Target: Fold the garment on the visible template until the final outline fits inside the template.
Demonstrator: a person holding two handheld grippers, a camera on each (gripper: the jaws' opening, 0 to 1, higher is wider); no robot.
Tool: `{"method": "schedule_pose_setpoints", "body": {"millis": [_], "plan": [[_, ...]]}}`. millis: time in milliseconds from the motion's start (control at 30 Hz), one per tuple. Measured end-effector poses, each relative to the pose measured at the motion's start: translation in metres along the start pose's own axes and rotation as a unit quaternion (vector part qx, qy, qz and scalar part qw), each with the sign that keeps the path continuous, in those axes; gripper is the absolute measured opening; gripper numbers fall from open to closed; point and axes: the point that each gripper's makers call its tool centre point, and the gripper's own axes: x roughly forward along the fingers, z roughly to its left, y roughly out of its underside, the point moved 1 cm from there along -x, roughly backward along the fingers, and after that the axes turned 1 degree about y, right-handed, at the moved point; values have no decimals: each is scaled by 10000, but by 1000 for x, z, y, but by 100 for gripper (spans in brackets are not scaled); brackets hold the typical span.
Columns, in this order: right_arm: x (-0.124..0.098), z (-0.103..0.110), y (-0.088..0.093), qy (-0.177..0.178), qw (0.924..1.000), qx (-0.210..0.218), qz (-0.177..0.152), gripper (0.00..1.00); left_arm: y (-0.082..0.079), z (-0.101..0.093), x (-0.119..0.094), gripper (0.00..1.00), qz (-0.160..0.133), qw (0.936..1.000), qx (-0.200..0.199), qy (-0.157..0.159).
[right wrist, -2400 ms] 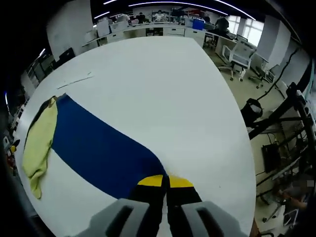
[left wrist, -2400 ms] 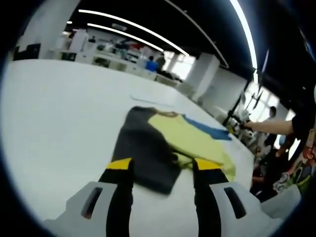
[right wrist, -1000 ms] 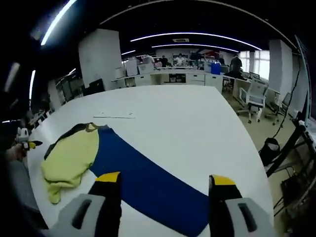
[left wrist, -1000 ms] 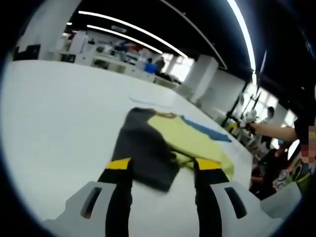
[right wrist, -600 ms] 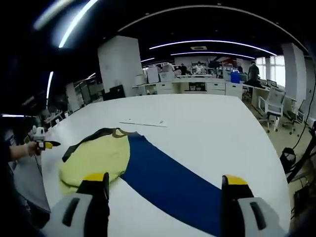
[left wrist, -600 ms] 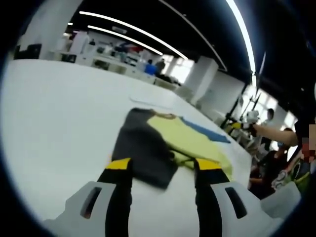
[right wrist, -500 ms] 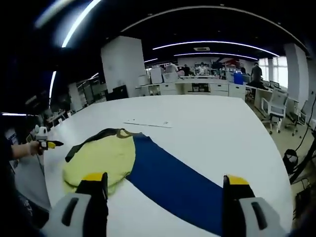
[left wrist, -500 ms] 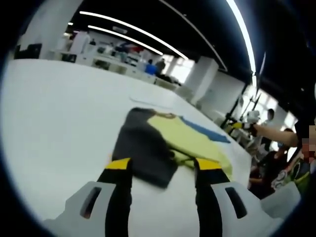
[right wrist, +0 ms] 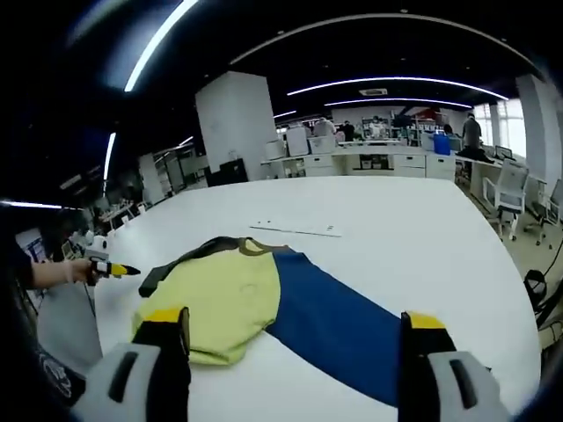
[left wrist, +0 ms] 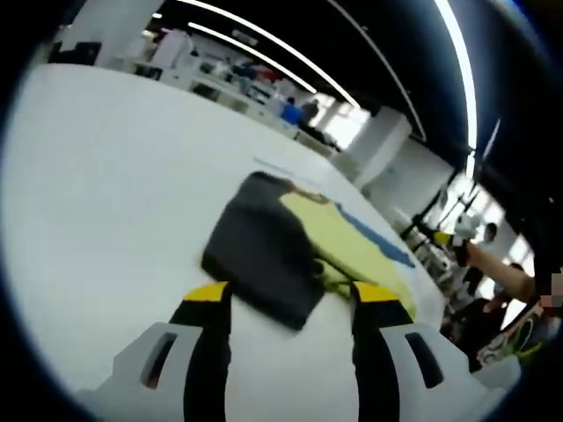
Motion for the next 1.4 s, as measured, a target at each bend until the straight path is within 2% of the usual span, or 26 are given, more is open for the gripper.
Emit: {"method": "schedule_pose_setpoints", "body": {"millis": [167, 233, 300, 567, 733, 833, 933, 1067, 1133, 1233, 1400], "plan": [[-1, 4, 1, -52, 9999, -108, 5, 99, 4, 5, 4, 49, 30, 9996, -229, -136], [-1, 6, 1, -68, 9999, -137, 5, 99, 7, 10, 5, 48, 105, 9989, -328, -311], [-1, 9, 3, -82, 9998, -179, 25, 99, 7, 17, 6, 44, 51, 9976, -480, -498], [-1, 15, 10, -133, 9989, -423, 141, 97, 8, 15, 17, 37, 80, 9960, -640, -617], [-1, 13, 18, -71, 9972, -675, 306, 93, 10, 19, 20, 25, 69, 9942, -744, -774], [-3, 15, 17, -81, 9972, -690, 281, 89, 8, 21, 21, 12, -69, 9941, -720, -811], [-3, 14, 17, -43, 9972, -696, 274, 87, 8, 23, 22, 2, -147, 9927, -874, -819], [-4, 15, 16, -28, 9971, -713, 247, 86, 8, 24, 22, 0, -197, 9925, -880, -821], [-5, 15, 16, -32, 9973, -689, 252, 86, 5, 23, 20, 0, -272, 9921, -919, -807], [-6, 16, 15, -29, 9974, -686, 228, 86, -12, 13, 19, 0, -516, 9913, -1039, -613], [-5, 14, 16, -13, 9975, -657, 244, 85, -37, -9, 20, 0, -571, 9957, -640, -346]]}}
